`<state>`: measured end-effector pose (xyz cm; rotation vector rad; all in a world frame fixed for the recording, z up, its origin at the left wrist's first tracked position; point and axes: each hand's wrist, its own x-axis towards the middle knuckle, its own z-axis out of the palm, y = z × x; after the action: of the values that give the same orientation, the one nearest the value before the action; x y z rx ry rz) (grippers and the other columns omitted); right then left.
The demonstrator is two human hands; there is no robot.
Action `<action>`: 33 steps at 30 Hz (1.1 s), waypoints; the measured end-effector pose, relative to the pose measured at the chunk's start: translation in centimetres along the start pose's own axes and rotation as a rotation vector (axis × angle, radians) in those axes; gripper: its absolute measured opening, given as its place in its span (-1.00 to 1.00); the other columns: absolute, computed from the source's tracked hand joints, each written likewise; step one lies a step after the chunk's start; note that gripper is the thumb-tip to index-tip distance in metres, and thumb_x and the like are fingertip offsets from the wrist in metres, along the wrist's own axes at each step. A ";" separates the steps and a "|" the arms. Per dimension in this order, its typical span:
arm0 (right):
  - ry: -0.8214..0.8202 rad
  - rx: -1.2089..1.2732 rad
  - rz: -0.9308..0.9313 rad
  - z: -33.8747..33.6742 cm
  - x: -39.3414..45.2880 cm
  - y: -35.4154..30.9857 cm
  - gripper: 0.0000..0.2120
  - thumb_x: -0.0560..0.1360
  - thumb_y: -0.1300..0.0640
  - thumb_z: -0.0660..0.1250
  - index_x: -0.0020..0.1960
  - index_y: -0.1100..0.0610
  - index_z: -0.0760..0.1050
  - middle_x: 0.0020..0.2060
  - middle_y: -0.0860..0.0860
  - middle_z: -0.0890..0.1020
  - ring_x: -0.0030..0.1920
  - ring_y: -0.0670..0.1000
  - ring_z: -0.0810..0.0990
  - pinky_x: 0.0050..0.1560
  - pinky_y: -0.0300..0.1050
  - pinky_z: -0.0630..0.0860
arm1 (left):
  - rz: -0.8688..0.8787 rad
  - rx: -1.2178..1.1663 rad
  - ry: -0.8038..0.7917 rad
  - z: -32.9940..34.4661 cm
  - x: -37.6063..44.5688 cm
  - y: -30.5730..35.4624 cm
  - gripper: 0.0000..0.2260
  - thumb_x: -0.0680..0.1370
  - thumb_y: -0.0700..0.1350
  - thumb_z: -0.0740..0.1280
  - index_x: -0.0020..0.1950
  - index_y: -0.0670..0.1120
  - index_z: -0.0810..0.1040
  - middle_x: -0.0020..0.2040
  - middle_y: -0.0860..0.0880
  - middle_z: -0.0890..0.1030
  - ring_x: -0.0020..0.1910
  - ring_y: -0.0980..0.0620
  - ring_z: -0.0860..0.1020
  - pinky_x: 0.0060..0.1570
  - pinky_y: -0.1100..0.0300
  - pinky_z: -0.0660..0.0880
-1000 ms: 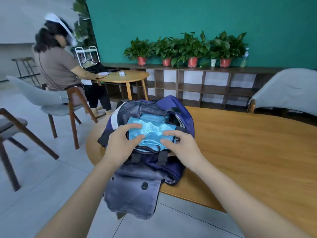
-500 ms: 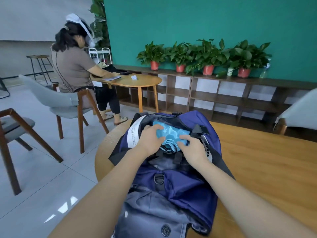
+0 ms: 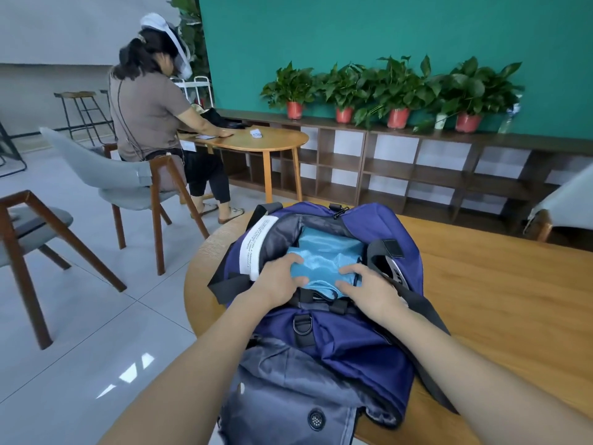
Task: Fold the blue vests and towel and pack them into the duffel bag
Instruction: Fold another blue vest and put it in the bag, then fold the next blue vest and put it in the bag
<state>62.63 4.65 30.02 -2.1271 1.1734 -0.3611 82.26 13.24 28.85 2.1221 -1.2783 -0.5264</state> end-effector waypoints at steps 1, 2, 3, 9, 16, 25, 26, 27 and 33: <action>-0.002 -0.003 -0.002 0.0 -0.1 0.0 -0.69 0.61 -0.09 0.31 0.33 -0.10 0.45 0.06 -0.02 0.56 -0.17 -0.06 0.47 -0.24 -0.20 0.33 | -0.010 -0.002 -0.015 0.1 -0.1 -0.1 -0.58 0.59 -0.07 0.43 0.43 -0.01 0.44 0.40 -0.10 0.47 0.13 0.04 0.43 0.04 0.32 0.30; -0.001 -0.002 -0.013 -0.1 -0.2 -0.1 -0.68 0.61 -0.07 0.31 0.35 -0.08 0.45 0.12 -0.04 0.56 -0.11 -0.04 0.47 -0.18 -0.16 0.33 | -0.013 -0.005 -0.013 0.2 -0.1 -0.1 -0.58 0.59 -0.07 0.43 0.43 -0.01 0.44 0.40 -0.10 0.46 0.12 0.05 0.43 0.06 0.31 0.31; -0.003 -0.002 -0.028 -0.1 -0.2 -0.1 -0.66 0.61 -0.06 0.31 0.37 -0.05 0.45 0.18 -0.05 0.55 -0.05 -0.04 0.48 -0.11 -0.16 0.31 | -0.015 0.001 -0.007 0.2 -0.1 0.0 -0.58 0.59 -0.07 0.43 0.44 0.00 0.44 0.39 -0.12 0.46 0.13 0.04 0.44 0.09 0.29 0.33; 0.023 -0.071 -0.052 -0.7 -1.7 -0.3 -0.54 0.59 -0.12 0.31 0.45 -0.05 0.41 0.25 0.01 0.59 0.25 0.06 0.54 0.16 -0.06 0.44 | -0.008 0.070 0.145 -0.1 -2.1 1.5 -0.57 0.61 -0.10 0.39 0.47 -0.08 0.44 0.38 -0.17 0.39 0.30 -0.14 0.45 0.32 0.18 0.31; 0.070 0.016 -0.139 -3.6 -8.0 0.4 -0.52 0.56 -0.06 0.40 0.42 0.07 0.44 0.22 0.02 0.59 0.16 0.01 0.58 0.17 -0.16 0.45 | 0.053 0.136 0.381 0.3 -8.5 5.7 -0.68 0.67 -0.01 0.26 0.43 0.01 0.46 0.35 0.00 0.45 0.06 -0.04 0.58 -0.03 0.04 0.54; 0.161 0.043 -0.171 -10.4 -21.6 8.0 -0.61 0.55 0.05 0.42 0.35 0.09 0.50 0.19 0.01 0.62 0.10 -0.06 0.58 0.12 -0.37 0.39 | 0.300 0.101 0.340 9.3 -19.2 16.6 -0.82 0.62 0.07 0.29 0.20 0.15 0.56 0.02 0.14 0.65 0.04 0.05 0.59 -0.06 0.08 0.53; 0.174 0.031 -0.158 -11.2 -23.3 9.5 -0.62 0.55 0.03 0.42 0.34 0.08 0.52 0.16 -0.01 0.63 0.08 -0.07 0.59 0.09 -0.40 0.39 | 0.322 0.094 0.314 10.8 -20.2 17.9 -0.82 0.61 0.07 0.30 0.20 0.15 0.57 0.00 0.14 0.65 0.04 0.06 0.59 -0.06 0.09 0.52; 0.186 0.019 -0.142 -12.1 -25.0 11.1 -0.64 0.55 0.03 0.42 0.32 0.07 0.53 0.13 -0.01 0.64 0.05 -0.08 0.59 0.06 -0.43 0.39 | 0.338 0.082 0.282 12.4 -21.3 19.2 -0.81 0.60 0.07 0.31 0.21 0.15 0.57 -0.01 0.14 0.65 0.04 0.06 0.59 -0.04 0.10 0.51; 0.285 0.022 0.024 -16.5 -35.6 22.1 -0.74 0.56 0.10 0.41 0.24 0.07 0.57 0.00 -0.04 0.65 -0.17 -0.14 0.59 -0.17 -0.50 0.41 | 0.468 0.076 0.066 22.6 -27.3 26.1 -0.76 0.60 0.11 0.31 0.26 0.18 0.54 0.00 0.17 0.65 0.05 0.06 0.58 -0.02 0.14 0.51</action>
<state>19.91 18.95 30.05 -2.0877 1.3449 -0.6809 39.12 21.64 30.41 1.7926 -1.7079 -0.2071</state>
